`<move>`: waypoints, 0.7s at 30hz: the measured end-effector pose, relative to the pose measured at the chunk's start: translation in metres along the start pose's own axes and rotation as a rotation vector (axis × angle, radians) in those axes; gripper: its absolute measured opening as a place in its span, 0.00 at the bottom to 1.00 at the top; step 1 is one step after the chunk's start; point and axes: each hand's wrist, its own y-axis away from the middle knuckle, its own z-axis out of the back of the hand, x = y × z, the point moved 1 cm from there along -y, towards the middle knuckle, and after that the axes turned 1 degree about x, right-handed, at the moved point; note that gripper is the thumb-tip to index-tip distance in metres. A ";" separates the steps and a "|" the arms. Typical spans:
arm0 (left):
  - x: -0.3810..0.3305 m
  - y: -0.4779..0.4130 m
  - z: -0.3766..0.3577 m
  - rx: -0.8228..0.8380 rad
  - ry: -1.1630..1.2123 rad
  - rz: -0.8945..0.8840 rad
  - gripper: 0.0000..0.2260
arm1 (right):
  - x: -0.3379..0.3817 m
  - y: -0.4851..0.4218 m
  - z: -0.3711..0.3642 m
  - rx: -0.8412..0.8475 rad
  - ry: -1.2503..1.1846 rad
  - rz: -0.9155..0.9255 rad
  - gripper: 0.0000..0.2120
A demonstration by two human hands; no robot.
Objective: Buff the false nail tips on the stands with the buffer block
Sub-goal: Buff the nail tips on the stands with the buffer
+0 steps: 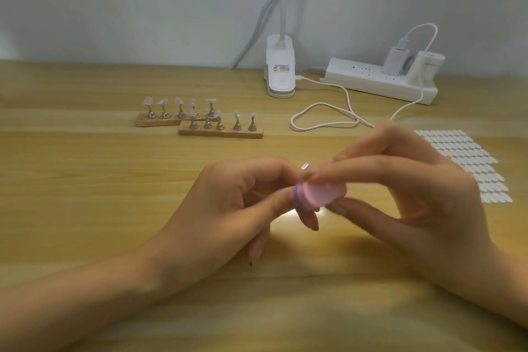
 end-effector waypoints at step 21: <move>-0.004 0.001 -0.001 -0.039 -0.122 -0.035 0.06 | 0.004 -0.001 0.000 0.018 0.069 0.020 0.11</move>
